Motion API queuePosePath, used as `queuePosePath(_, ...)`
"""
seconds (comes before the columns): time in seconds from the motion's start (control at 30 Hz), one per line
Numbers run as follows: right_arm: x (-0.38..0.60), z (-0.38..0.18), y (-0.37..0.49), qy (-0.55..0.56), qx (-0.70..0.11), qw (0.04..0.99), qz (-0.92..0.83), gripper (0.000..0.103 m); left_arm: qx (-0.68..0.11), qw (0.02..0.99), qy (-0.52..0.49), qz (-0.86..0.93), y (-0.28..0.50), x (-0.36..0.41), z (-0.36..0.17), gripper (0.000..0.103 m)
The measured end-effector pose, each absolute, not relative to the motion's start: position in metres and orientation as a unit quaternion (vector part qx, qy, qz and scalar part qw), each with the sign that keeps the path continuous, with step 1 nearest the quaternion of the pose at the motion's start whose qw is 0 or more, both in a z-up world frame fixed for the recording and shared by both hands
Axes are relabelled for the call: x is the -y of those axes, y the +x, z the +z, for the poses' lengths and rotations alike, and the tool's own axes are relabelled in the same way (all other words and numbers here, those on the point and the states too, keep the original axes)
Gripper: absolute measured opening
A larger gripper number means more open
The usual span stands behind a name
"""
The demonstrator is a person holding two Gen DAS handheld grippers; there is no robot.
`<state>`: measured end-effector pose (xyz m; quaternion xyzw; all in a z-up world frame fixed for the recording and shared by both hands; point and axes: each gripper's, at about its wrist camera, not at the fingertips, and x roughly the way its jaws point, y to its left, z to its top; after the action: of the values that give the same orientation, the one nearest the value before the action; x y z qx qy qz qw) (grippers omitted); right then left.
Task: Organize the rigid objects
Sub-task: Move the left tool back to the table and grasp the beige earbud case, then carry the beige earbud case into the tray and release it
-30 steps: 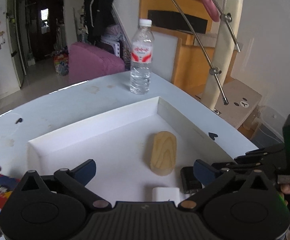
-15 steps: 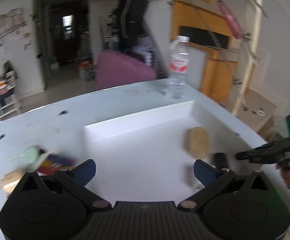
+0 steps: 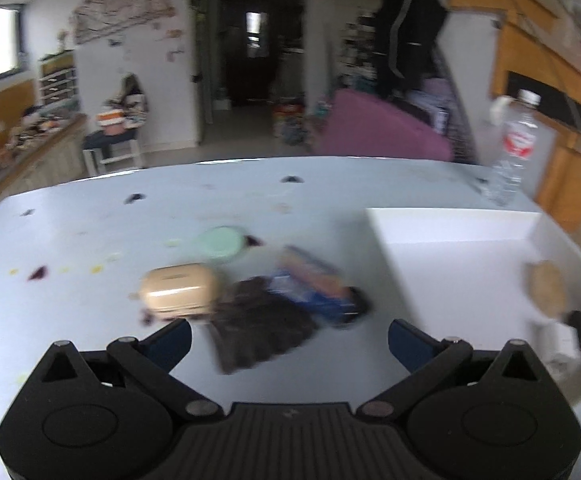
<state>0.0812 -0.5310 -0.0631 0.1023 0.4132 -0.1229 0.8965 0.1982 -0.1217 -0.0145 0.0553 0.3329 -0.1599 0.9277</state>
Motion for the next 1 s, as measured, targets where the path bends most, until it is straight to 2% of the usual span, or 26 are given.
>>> queuePosePath(0.4, 0.531, -0.063, 0.080, 0.103, -0.411, 0.898, -0.121, 0.004, -0.330, 0.942, 0.009, -0.055, 0.248, 0.060, -0.033, 0.103)
queuePosePath(0.63, 0.531, -0.063, 0.080, 0.101, -0.412, 0.898, -0.119, 0.004, -0.411, 0.908, -0.052, -0.065, 0.310, 0.053, -0.033, 0.103)
queuePosePath(0.93, 0.532, -0.063, 0.080, 0.104, -0.411, 0.898, -0.118, 0.004, -0.465, 0.882, -0.009, -0.078, 0.351, 0.085, -0.052, 0.103)
queuePosePath(1.0, 0.532, -0.063, 0.080, 0.104, -0.412, 0.898, -0.118, 0.004, -0.469, 0.881, 0.002, -0.070, 0.354, 0.088, -0.058, 0.100)
